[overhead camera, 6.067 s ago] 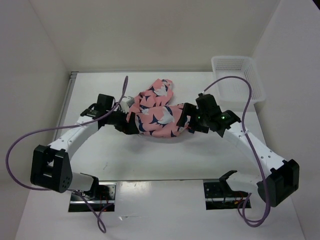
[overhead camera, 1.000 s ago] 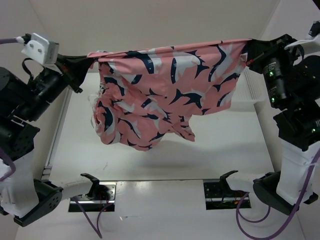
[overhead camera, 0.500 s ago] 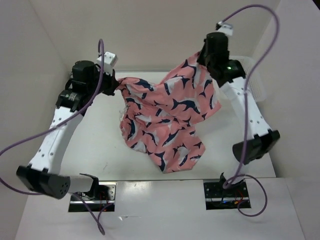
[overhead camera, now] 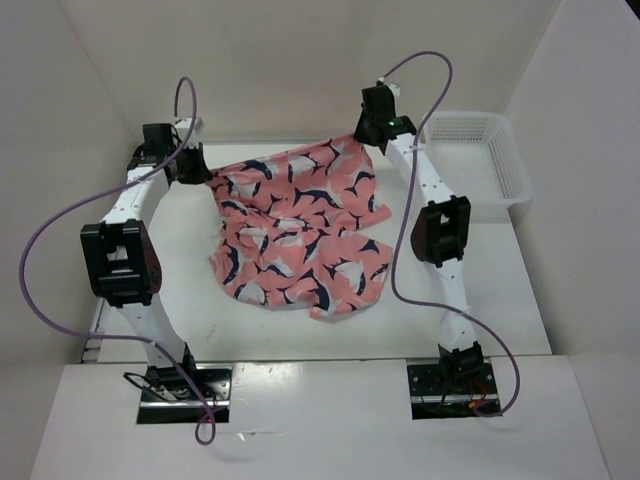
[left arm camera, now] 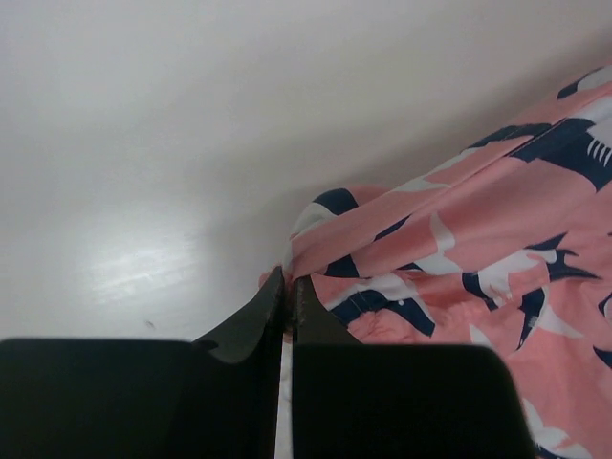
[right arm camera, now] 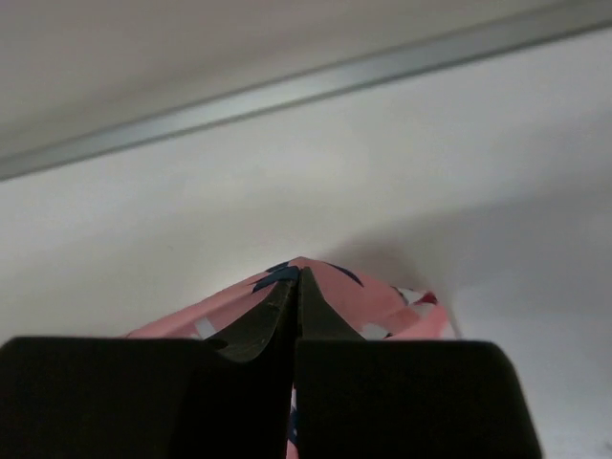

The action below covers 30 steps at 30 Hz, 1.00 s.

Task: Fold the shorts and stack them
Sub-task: Flatten the shorts out, then fold the shorts

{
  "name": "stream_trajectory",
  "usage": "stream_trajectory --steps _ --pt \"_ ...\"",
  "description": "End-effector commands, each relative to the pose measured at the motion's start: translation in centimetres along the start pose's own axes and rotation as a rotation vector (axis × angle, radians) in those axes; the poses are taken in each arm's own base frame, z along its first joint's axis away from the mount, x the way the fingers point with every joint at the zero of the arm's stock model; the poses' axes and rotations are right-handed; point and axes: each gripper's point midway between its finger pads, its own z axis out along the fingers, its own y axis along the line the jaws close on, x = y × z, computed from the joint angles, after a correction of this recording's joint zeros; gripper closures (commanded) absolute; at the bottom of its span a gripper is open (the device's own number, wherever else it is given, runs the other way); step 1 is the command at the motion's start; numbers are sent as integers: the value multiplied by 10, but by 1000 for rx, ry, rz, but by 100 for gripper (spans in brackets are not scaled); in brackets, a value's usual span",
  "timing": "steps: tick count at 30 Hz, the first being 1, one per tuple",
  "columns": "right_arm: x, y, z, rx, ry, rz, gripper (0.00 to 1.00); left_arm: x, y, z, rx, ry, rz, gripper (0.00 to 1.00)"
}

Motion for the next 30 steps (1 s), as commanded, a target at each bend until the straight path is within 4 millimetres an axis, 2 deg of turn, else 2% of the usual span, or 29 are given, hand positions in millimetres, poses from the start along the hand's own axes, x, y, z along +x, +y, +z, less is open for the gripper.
stream_trajectory --steps 1,2,3,4,5,6,7,8,10,11,12,13,15,16,17,18,19,20,21,23,24,25,26,27,29,30 --pt "-58 4 13 -43 -130 69 100 -66 28 -7 -24 -169 37 100" --pt "-68 12 8 -101 -138 90 100 -68 29 -5 -24 -165 35 100" --pt "-61 10 20 -114 -115 117 100 -64 32 4 -22 -147 28 100" --pt "-59 13 22 -132 -107 125 100 -69 38 4 -30 -156 26 100" --pt "-65 17 13 -146 -111 126 100 -74 43 1 -38 -163 23 100" --pt "-62 15 13 -140 -100 124 100 -74 41 1 -25 -164 24 100" --pt "-55 20 12 -143 -84 116 100 -70 47 4 -21 -156 13 100" --pt "-40 25 14 -143 -57 93 100 -70 47 4 -21 -156 13 100" --pt "-34 27 9 -129 -32 83 100 -68 44 4 -7 -147 10 100" --pt "-47 28 -3 -134 -69 89 100 -68 44 4 -6 -147 10 100" --pt "-44 23 -5 -110 -54 86 100 -73 40 -2 3 -162 17 100" --pt "-50 28 -12 -116 -74 85 100 -80 39 -7 1 -178 25 100" --pt "-84 38 -44 -160 -160 94 100 -95 32 -22 10 -211 41 100" --pt "-101 34 -55 -169 -198 107 100 -107 30 -31 7 -238 54 100" --pt "-119 30 -67 -178 -242 122 100 -126 29 -47 5 -278 68 100" --pt "-149 34 -99 -229 -320 139 100 -141 21 -63 15 -317 88 100" --pt "-163 37 -116 -270 -349 143 100 -156 16 -75 22 -354 108 100" --pt "-178 34 -132 -293 -385 164 100 -181 5 -101 26 -422 145 100" --pt "-195 38 -164 -328 -434 169 100 -193 -1 -114 33 -458 165 100" --pt "-212 42 -192 -364 -486 174 100 -213 -17 -142 59 -514 203 100" --pt "-230 45 -233 -408 -553 169 100 -235 -29 -172 61 -589 246 100" --pt "-231 45 -240 -418 -553 166 100 -243 -36 -187 66 -618 265 100" --pt "-238 45 -257 -428 -582 160 100 -253 -47 -208 75 -661 295 100" --pt "-247 43 -290 -448 -621 165 100 -259 -55 -222 83 -689 315 100" --pt "-262 43 -332 -491 -702 158 100 -272 -76 -266 92 -772 372 100" --pt "-269 38 -370 -515 -753 164 100 -275 -82 -279 89 -797 387 100"
